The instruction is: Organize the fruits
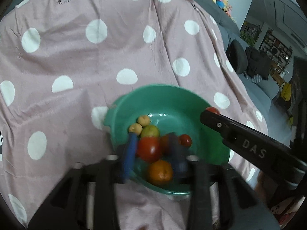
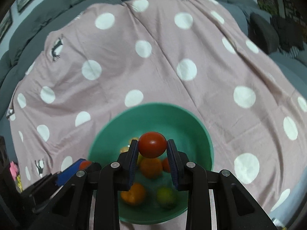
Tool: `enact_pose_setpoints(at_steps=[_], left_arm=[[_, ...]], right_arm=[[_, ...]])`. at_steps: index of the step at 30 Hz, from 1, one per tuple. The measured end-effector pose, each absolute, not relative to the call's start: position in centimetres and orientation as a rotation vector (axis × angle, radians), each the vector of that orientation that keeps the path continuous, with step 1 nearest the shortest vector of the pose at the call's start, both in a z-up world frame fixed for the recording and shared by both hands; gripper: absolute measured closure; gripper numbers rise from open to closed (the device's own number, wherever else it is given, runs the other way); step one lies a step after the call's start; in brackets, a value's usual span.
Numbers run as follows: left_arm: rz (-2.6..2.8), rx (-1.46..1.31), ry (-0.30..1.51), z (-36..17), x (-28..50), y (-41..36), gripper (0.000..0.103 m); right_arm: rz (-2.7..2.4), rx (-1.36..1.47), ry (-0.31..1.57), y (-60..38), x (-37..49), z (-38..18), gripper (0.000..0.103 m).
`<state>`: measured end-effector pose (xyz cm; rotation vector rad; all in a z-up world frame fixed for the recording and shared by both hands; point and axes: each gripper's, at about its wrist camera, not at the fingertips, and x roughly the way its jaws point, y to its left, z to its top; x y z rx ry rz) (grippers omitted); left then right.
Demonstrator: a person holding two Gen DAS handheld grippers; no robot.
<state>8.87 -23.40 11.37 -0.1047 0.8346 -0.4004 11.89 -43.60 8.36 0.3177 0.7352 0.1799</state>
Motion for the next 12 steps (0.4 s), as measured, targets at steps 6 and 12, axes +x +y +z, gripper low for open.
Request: enact_pose_setpoints(at_steps=[6, 12], left_arm=[[-0.377, -0.075, 0.775, 12.5, 7.6, -23.8, 0.011], [-0.376, -0.074, 0.721, 13.9, 6.0, -23.4, 0.01]], right_arm=[[0.116, 0.338, 0.735, -44.6, 11.4, 8.2, 0.049], [0.088, 0.339, 0.712, -45.2, 10.5, 9.0, 0.047]])
